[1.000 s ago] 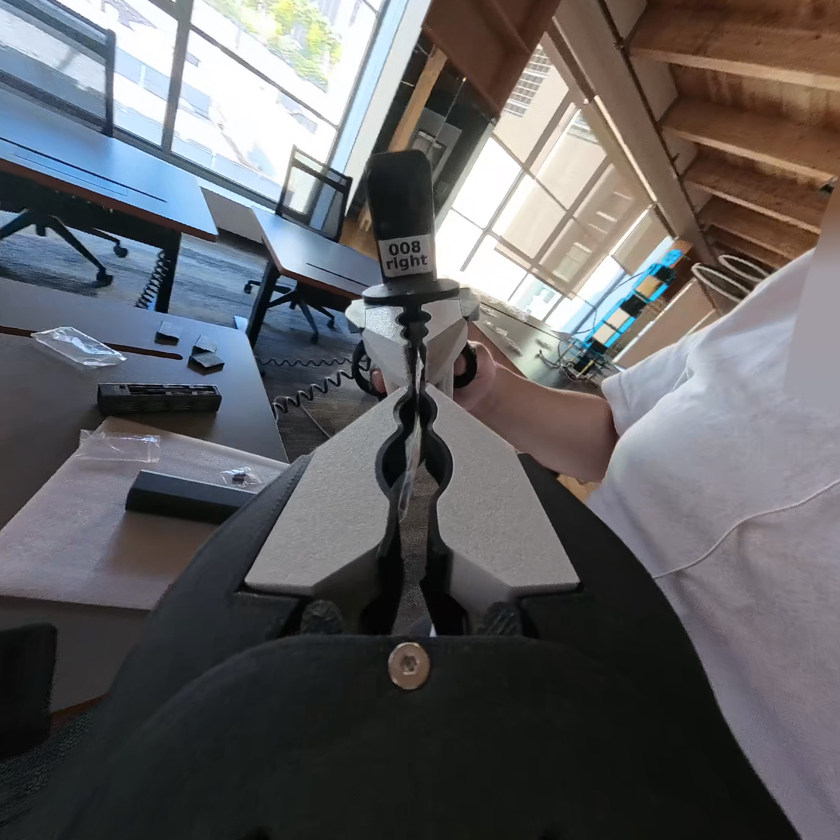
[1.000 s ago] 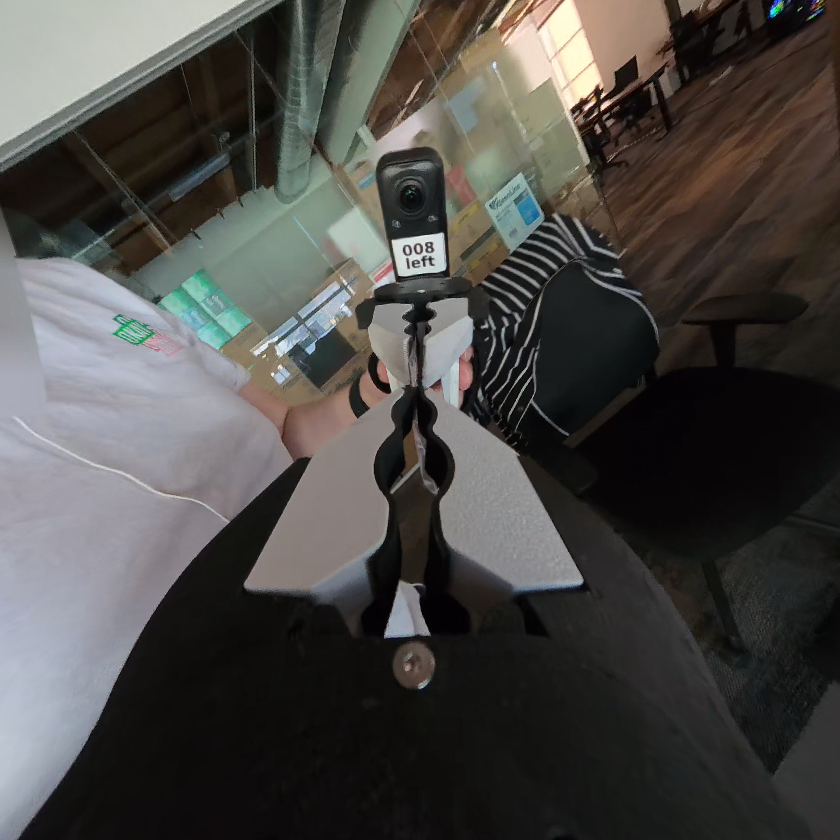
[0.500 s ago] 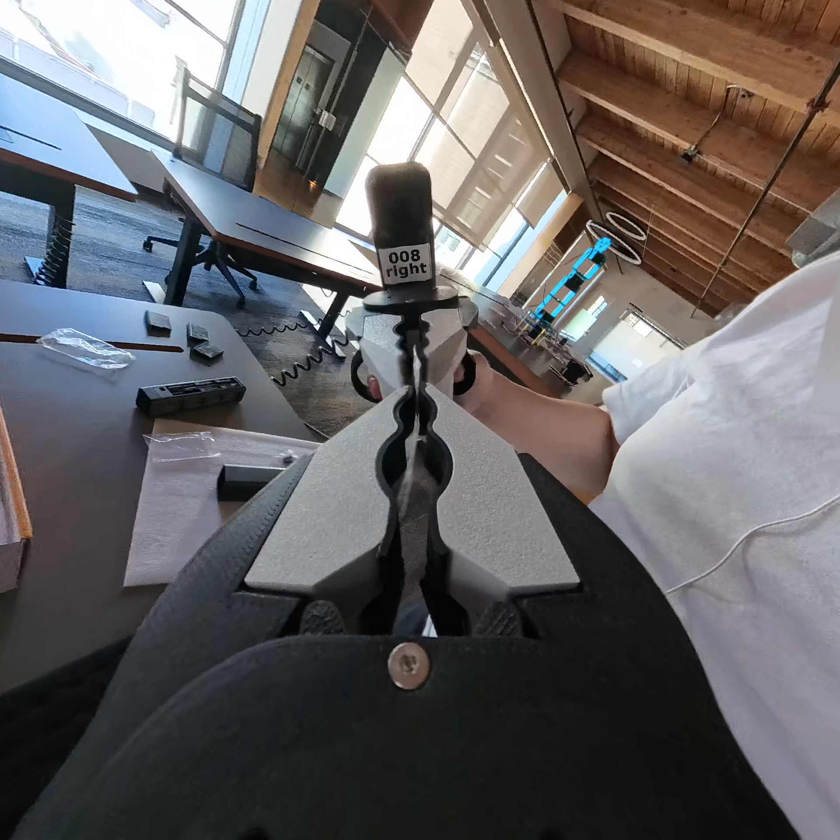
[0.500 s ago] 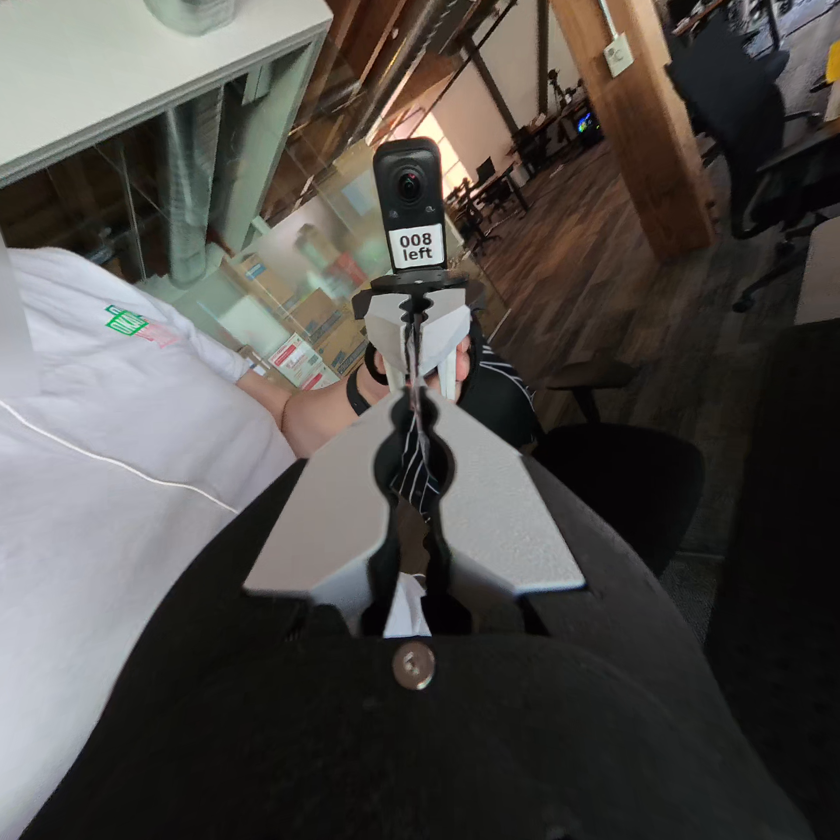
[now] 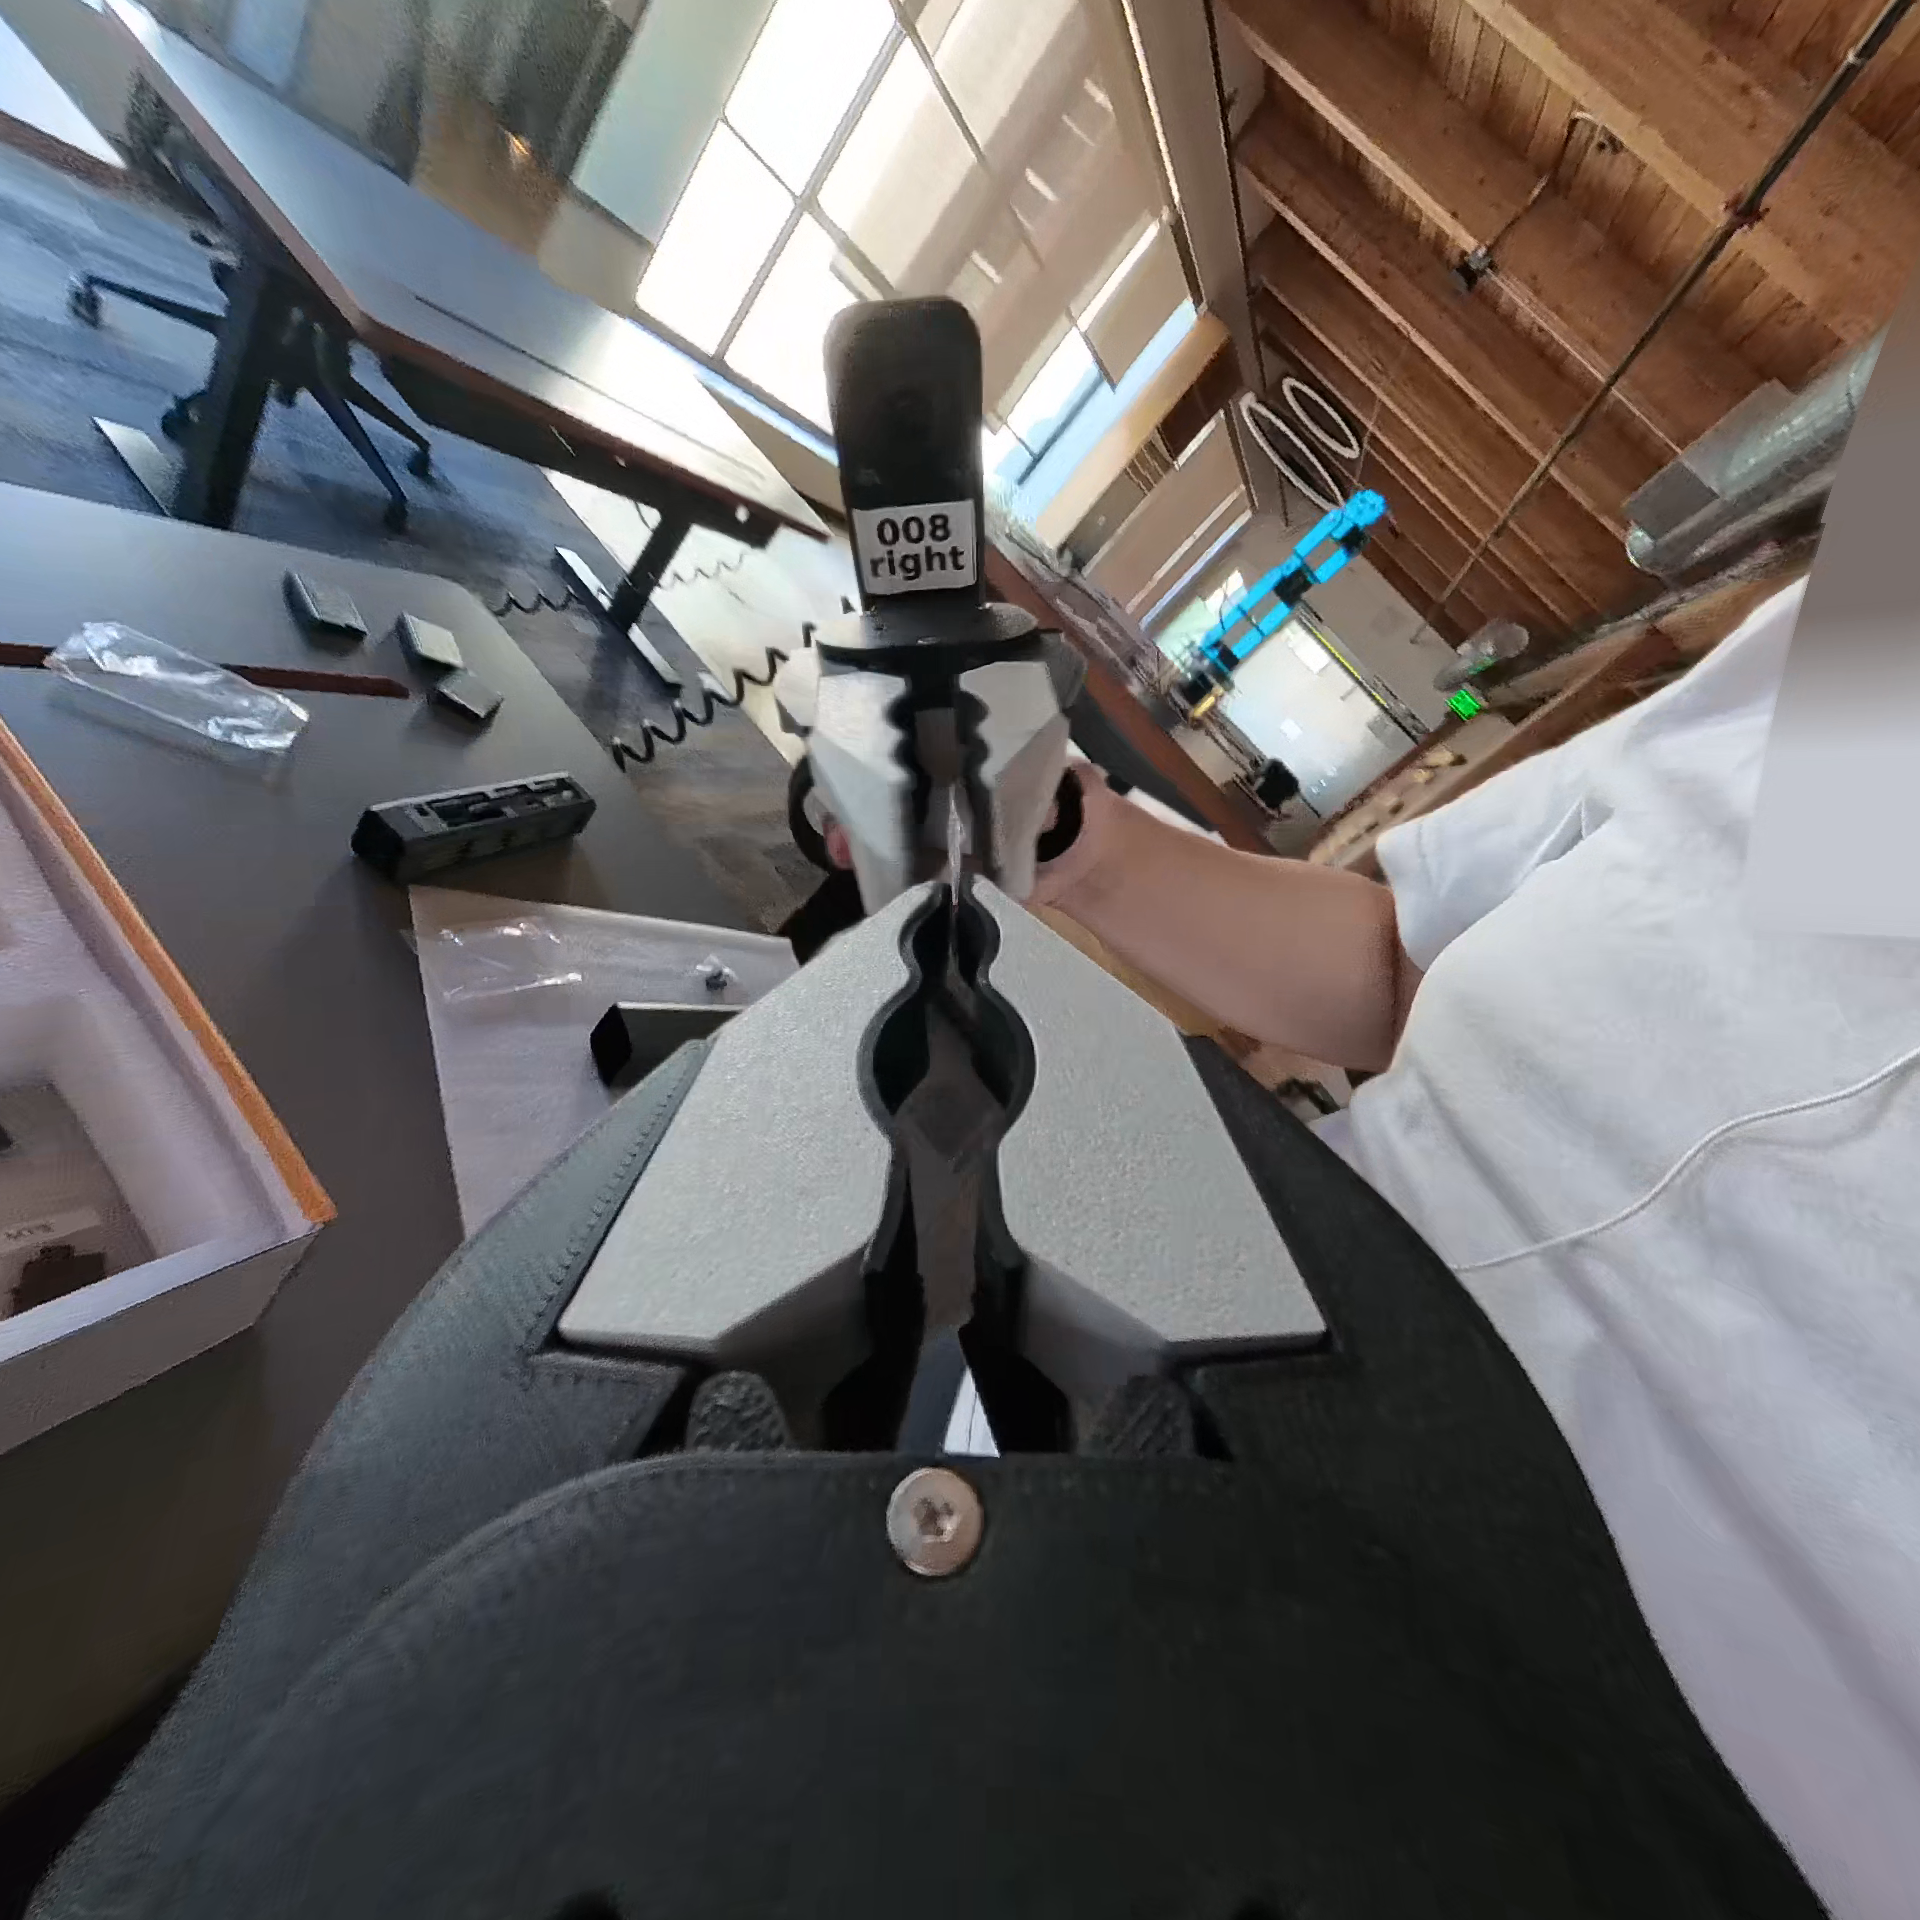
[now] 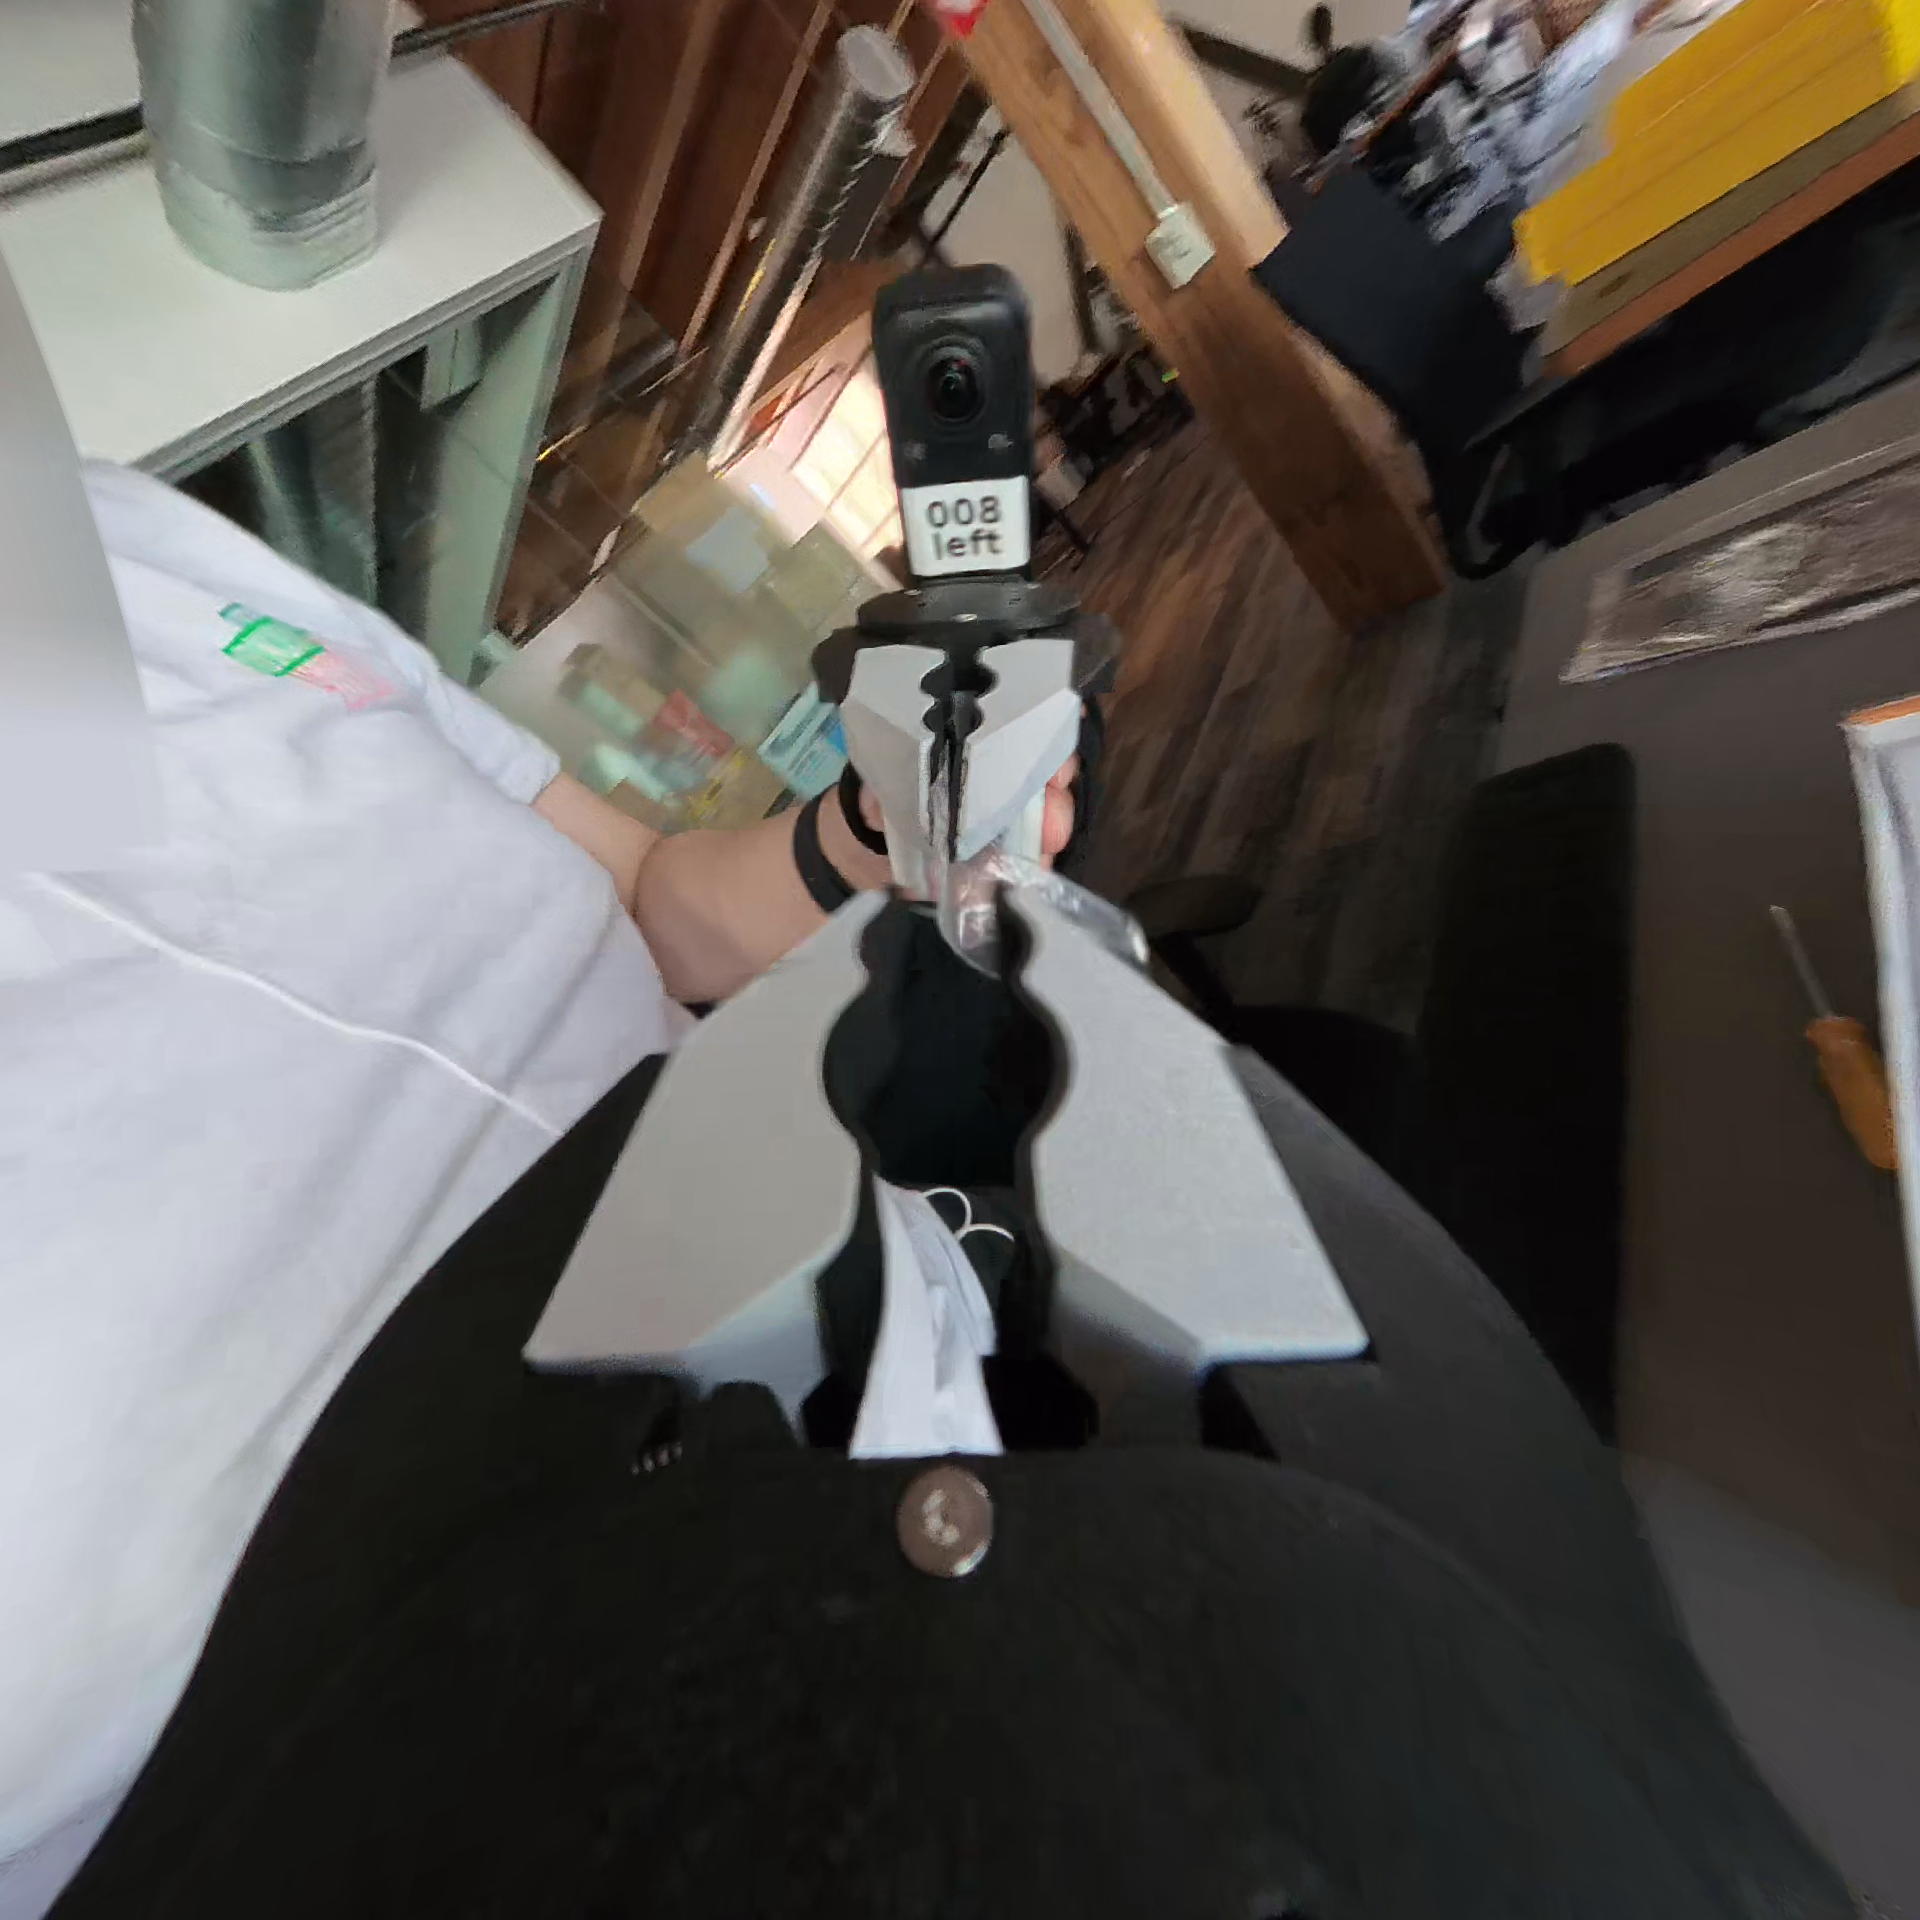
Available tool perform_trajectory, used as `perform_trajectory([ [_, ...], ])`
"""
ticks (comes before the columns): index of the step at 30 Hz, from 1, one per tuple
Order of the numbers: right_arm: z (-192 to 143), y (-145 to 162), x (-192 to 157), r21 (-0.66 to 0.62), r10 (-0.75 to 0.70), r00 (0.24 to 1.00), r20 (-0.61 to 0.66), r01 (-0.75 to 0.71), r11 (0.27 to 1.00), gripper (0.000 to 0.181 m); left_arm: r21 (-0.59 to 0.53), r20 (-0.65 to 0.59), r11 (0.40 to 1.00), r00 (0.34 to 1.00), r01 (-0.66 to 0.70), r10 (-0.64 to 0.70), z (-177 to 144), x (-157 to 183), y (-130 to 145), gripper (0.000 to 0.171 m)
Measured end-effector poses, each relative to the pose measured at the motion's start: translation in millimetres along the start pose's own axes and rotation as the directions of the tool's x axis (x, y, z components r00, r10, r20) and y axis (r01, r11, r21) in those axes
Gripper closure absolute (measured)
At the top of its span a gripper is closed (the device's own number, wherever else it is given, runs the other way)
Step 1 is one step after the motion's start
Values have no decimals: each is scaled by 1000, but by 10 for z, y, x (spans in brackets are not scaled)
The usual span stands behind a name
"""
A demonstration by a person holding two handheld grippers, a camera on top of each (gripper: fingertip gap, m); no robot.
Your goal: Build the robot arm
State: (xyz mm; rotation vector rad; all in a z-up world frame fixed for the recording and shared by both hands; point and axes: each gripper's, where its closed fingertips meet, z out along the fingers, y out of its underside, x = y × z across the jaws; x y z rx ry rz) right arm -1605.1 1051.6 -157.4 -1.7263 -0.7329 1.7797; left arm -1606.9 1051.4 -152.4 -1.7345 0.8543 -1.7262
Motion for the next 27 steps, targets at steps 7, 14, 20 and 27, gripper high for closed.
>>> perform_trajectory([
  [7, 203, -269, 823, 180, 68, 984, -164, -38, 983, 156, -135, -179, 989, 980, 67, -91, -354, -766, -153, 171],
  [14, 854, -644, 1319, 172, 103, 958, -266, -58, 983, 178, -187, -307, 978, 940, 96, -150, -894, -1351, -461, 171],
  [20, 1070, -709, 1649, 162, 188, 914, -360, -137, 977, 177, -184, -367, 976, 913, 119, -180, -1134, -1608, -485, 171],
  [27, 1248, -677, 1752, 57, 170, 896, -411, -161, 985, 181, -173, -391, 979, 905, 106, -167, -1321, -1714, -494, 171],
])
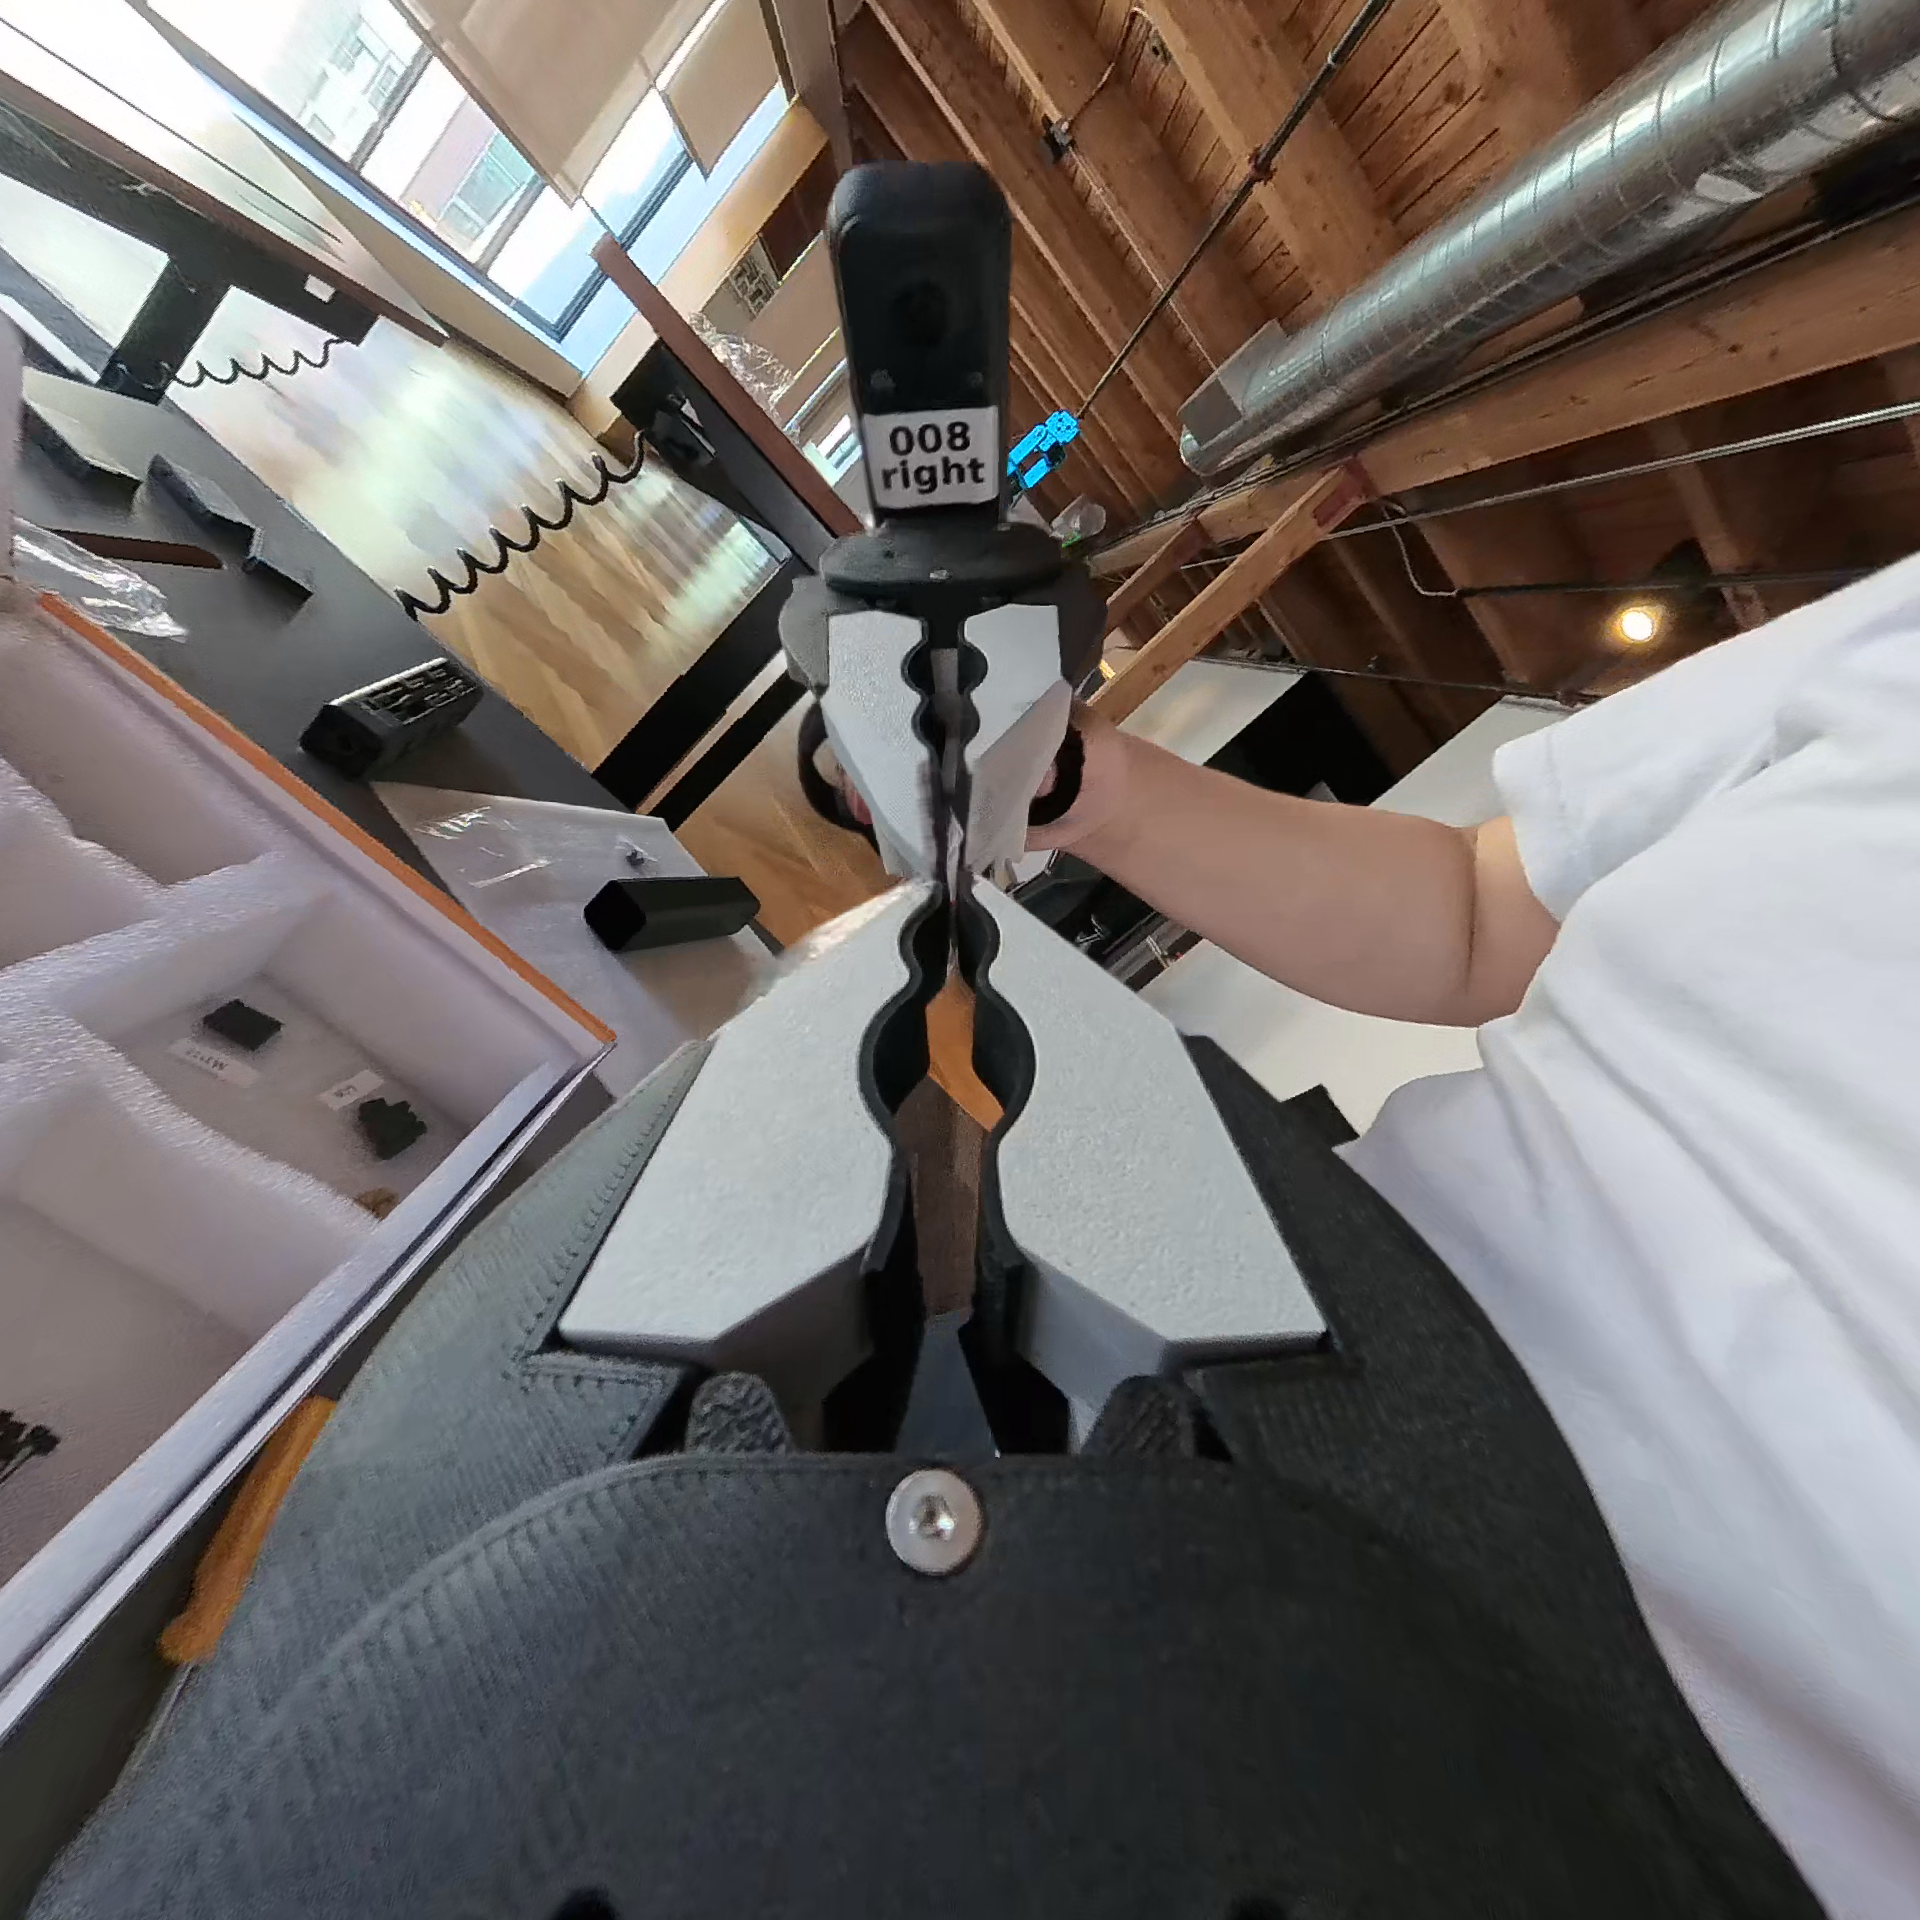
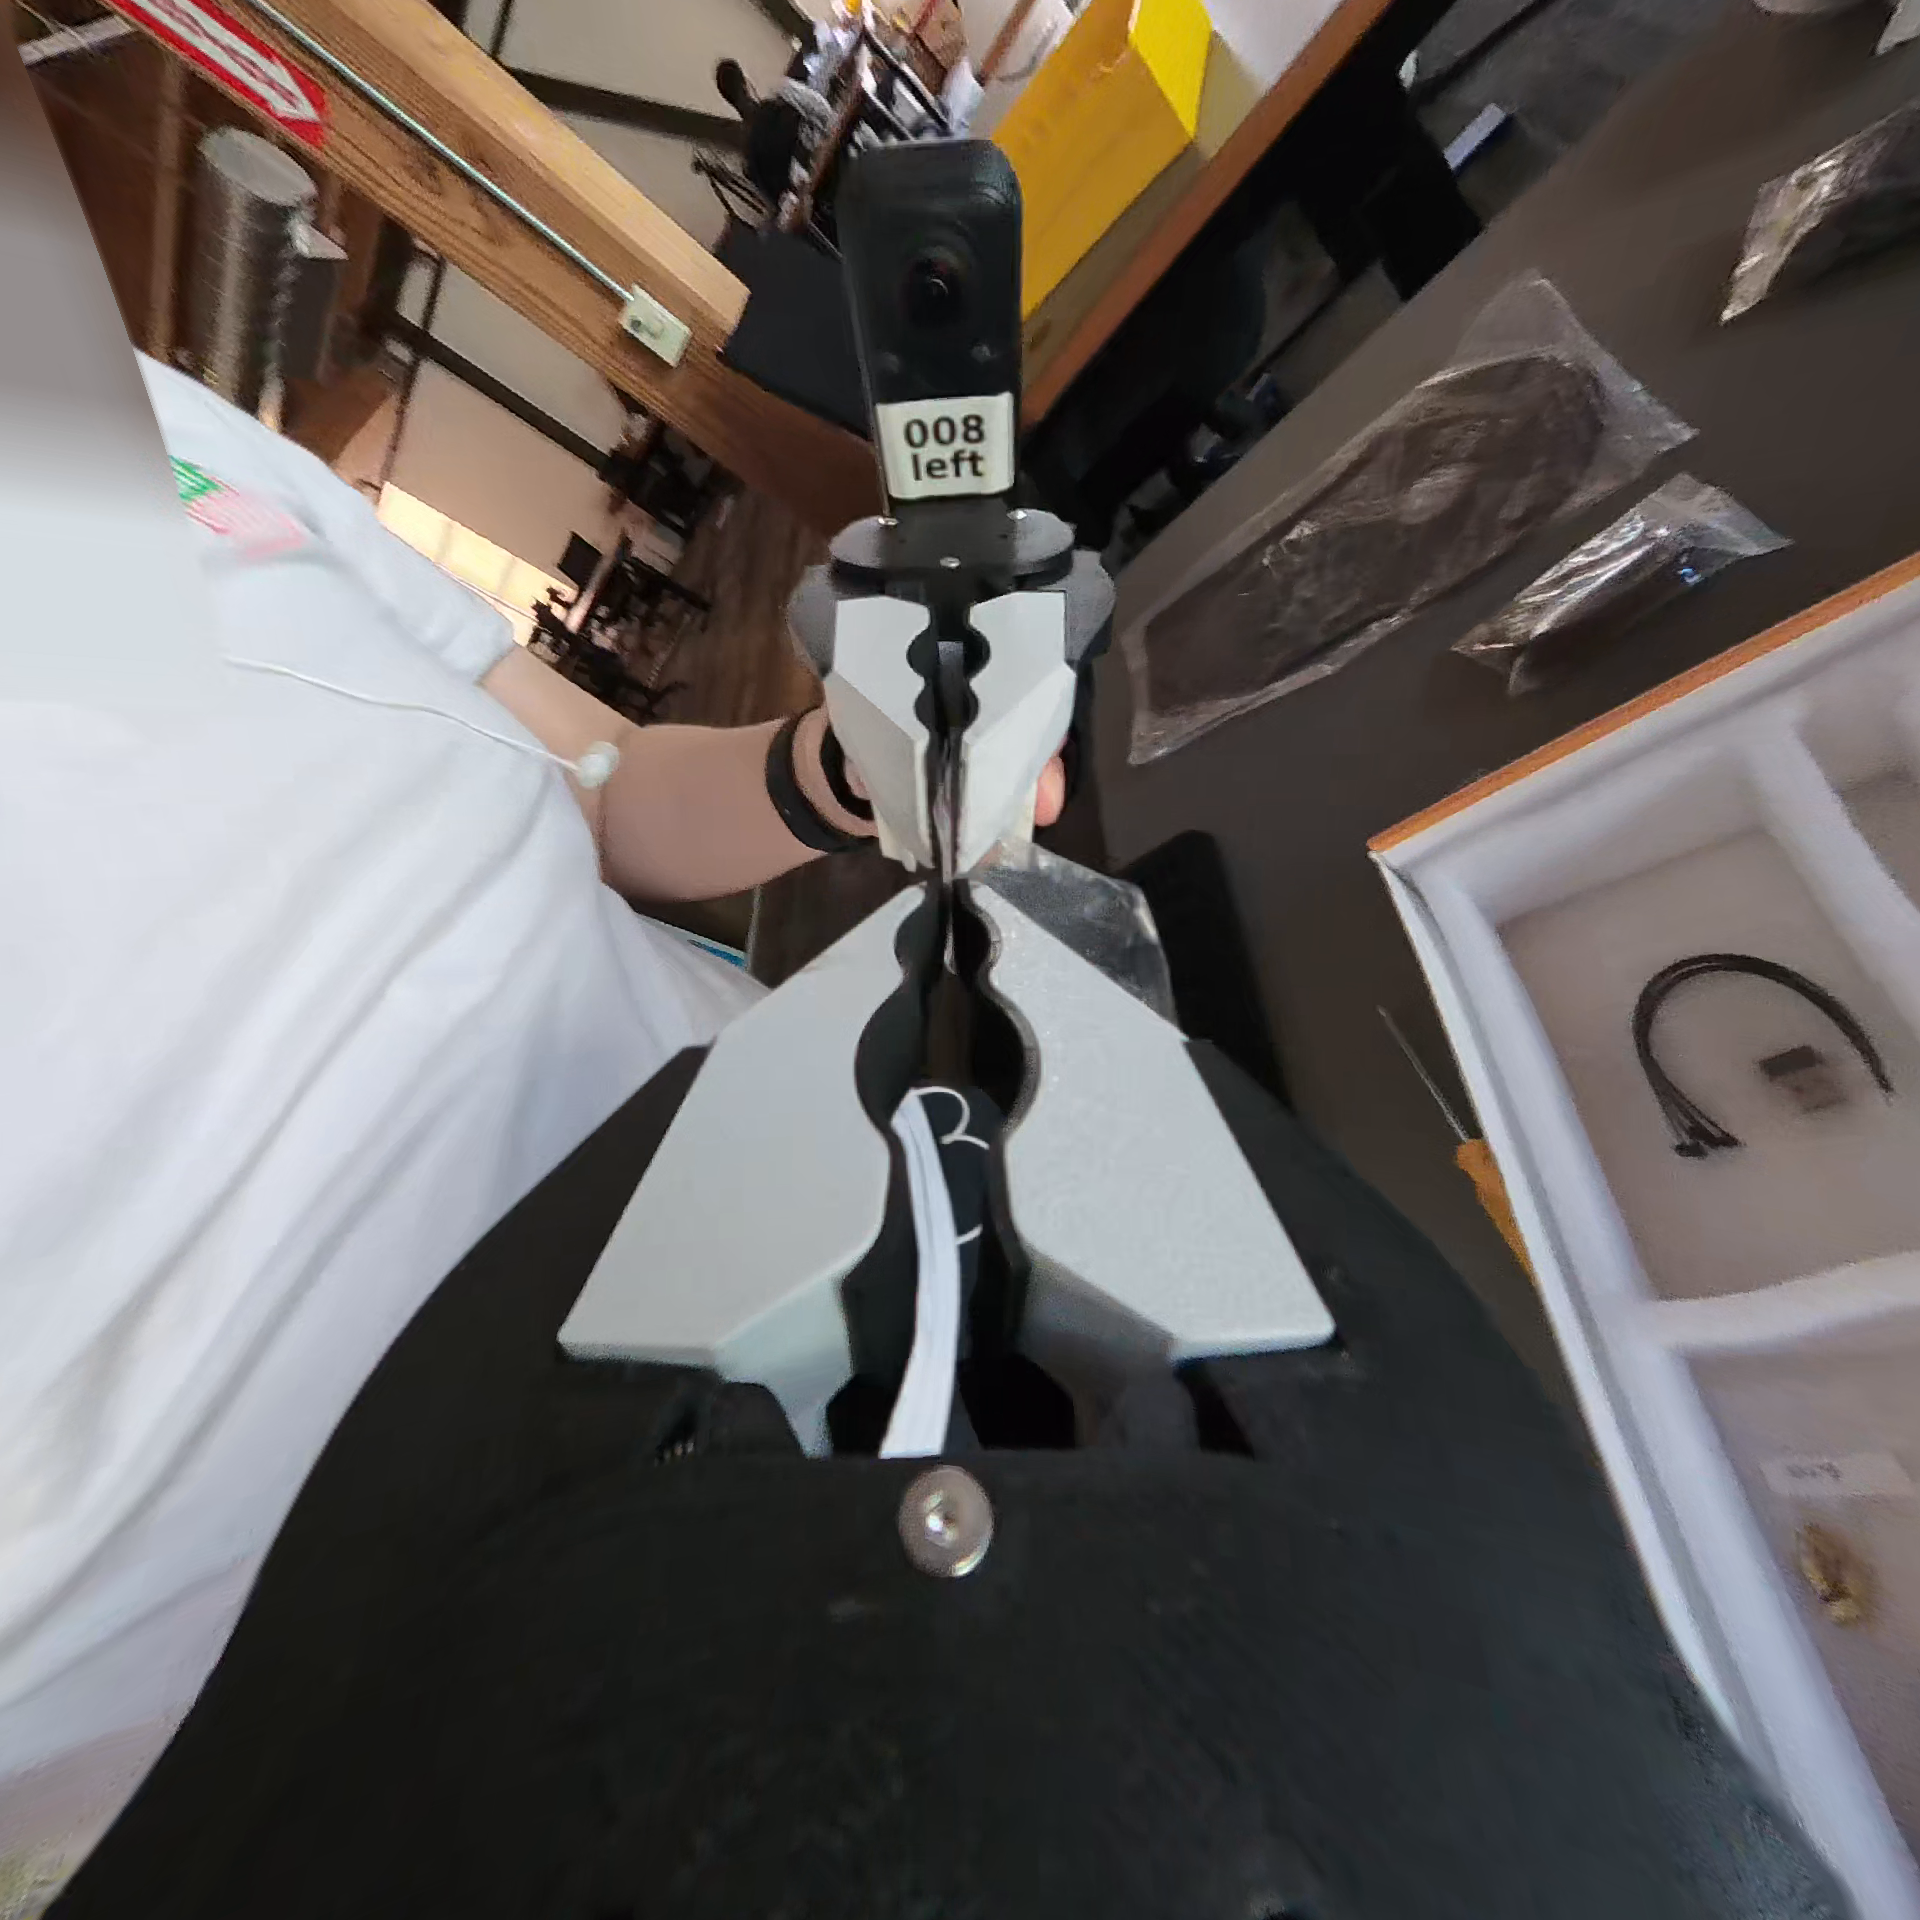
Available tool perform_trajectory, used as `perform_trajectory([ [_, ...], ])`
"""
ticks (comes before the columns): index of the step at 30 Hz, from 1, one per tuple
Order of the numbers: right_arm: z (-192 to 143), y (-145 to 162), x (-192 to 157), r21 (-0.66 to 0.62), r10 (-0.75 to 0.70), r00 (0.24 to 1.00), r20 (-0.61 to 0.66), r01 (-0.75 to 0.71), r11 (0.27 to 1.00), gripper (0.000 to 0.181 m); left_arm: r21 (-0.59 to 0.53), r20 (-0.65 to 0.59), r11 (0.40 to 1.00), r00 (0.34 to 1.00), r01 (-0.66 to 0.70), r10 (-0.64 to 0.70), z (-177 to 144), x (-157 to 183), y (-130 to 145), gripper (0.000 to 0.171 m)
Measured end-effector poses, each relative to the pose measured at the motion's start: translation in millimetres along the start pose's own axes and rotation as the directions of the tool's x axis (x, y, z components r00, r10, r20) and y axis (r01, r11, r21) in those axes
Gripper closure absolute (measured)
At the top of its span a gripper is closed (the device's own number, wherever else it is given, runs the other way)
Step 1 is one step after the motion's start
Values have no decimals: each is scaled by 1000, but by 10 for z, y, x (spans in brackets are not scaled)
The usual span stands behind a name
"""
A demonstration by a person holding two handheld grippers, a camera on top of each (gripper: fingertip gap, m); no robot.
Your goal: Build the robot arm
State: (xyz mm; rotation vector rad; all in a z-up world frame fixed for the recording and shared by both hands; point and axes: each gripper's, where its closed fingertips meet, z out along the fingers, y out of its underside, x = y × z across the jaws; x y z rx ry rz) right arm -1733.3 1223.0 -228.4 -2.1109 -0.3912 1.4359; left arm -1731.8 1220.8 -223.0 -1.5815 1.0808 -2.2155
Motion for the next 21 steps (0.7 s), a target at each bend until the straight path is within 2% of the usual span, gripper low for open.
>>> perform_trajectory([
  [3, 122, -128, 19, 13, -22, 1000, 13, 21, 1000, 179, 34, -25, 999, 999, 24, -24, -145, -21, -88, 171],
  [4, 158, -190, 34, 25, -7, 1000, 22, 7, 1000, 162, 46, -35, 998, 999, 34, -32, -196, -29, -133, 171],
  [5, 187, -228, 61, 24, 3, 1000, 21, -3, 1000, 156, 55, -34, 998, 999, 35, -33, -243, -49, -172, 171],
  [6, 206, -239, 48, 14, -7, 999, 42, 7, 1000, 165, 59, -30, 998, 999, 31, -30, -281, -66, -202, 171],
  [9, 237, -301, 61, 30, -12, 998, 67, 10, 1000, 169, 60, -28, 998, 999, 26, -24, -347, -84, -264, 171],
  [11, 232, -352, 21, 61, -12, 994, 110, 6, 998, 181, 57, -26, 998, 999, 26, -24, -358, -88, -282, 171],
  [17, 222, -264, 3, 53, -63, 997, 39, 61, 997, 181, 7, -35, 1000, 999, -17, 17, -325, -8, -203, 171],
  [19, 253, -141, -60, 44, -109, 994, -12, 110, 993, 181, -60, -14, 998, 1000, -25, 24, -285, -3, -75, 148],
  [20, 279, -55, -92, 35, -118, 993, -26, 119, 992, 181, -91, -7, 995, 999, -33, 32, -259, -4, -5, 147],
  [21, 302, 29, -102, 29, -118, 992, -46, 120, 992, 181, -112, -22, 993, 999, -38, 36, -231, 19, 60, 158],
])
